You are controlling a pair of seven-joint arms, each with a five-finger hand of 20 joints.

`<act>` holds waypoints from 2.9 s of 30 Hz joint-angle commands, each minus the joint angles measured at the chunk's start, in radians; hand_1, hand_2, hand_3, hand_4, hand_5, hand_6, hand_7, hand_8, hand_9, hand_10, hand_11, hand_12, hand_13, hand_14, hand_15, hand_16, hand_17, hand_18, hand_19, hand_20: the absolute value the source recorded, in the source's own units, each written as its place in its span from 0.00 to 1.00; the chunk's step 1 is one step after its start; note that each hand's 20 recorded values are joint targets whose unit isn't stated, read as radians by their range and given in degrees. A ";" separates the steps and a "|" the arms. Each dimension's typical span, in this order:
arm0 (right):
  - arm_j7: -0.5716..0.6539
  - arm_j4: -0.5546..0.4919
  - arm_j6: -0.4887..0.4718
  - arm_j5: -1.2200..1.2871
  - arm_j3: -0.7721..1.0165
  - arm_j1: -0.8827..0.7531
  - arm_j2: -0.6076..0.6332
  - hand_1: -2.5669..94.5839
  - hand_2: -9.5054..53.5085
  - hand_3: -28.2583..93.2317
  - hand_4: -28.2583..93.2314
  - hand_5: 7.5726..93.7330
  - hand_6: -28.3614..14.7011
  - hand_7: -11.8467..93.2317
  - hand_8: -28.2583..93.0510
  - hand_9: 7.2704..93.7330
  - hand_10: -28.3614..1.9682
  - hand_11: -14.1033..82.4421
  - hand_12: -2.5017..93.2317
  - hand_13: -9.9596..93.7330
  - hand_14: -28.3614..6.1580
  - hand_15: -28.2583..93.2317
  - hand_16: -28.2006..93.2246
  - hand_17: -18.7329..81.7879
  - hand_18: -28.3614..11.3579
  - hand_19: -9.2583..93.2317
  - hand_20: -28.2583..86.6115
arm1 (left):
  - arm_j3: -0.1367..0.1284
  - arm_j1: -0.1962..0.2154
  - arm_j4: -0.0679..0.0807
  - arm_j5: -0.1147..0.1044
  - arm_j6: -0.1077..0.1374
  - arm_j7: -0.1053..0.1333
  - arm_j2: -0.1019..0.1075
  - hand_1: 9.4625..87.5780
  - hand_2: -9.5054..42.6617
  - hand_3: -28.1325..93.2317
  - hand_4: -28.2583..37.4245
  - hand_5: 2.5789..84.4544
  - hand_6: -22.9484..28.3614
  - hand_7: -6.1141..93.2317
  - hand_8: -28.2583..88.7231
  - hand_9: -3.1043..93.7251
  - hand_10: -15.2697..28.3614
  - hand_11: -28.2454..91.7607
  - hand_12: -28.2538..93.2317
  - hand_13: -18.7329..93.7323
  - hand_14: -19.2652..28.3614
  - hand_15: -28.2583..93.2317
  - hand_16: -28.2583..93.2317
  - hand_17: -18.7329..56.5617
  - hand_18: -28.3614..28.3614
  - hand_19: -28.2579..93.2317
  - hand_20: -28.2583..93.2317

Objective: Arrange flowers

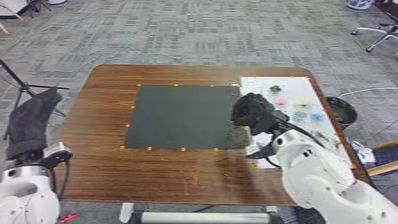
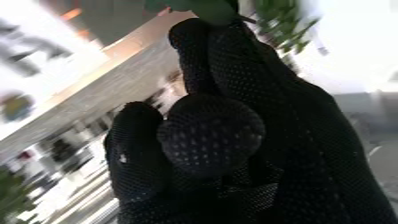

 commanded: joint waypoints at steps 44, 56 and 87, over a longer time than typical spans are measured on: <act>0.026 0.527 -0.138 -0.126 -0.547 0.522 -0.528 0.72 0.00 0.69 0.16 0.76 0.62 0.39 0.41 0.98 0.62 0.19 0.35 1.00 0.83 0.70 0.46 0.86 0.48 0.98 0.61 | 0.165 -0.179 0.137 -0.019 -0.008 -0.073 0.064 0.11 0.70 0.78 0.00 0.59 0.50 0.19 0.17 0.52 0.68 0.39 0.31 0.46 0.70 0.33 0.24 0.31 0.67 0.29 0.35; 0.041 0.542 -0.148 -0.090 -0.521 0.494 -0.548 0.72 0.00 0.68 0.16 0.76 0.63 0.39 0.40 0.97 0.60 0.18 0.33 1.00 0.82 0.70 0.46 0.86 0.48 0.98 0.61 | 0.160 -0.125 0.128 -0.006 -0.062 -0.097 0.036 0.15 0.66 0.80 0.00 0.58 0.50 0.19 0.17 0.52 0.69 0.39 0.31 0.47 0.71 0.34 0.24 0.31 0.68 0.30 0.35; 0.104 0.502 -0.198 0.131 -0.484 0.482 -0.555 0.67 0.03 0.68 0.14 0.71 0.61 0.35 0.40 0.89 0.58 0.18 0.24 1.00 0.78 0.65 0.49 0.83 0.45 0.96 0.60 | 0.183 -0.157 -0.009 -0.086 0.003 0.044 0.045 0.14 0.58 0.80 0.00 0.58 0.51 0.20 0.17 0.52 0.69 0.39 0.31 0.47 0.72 0.34 0.24 0.31 0.68 0.30 0.35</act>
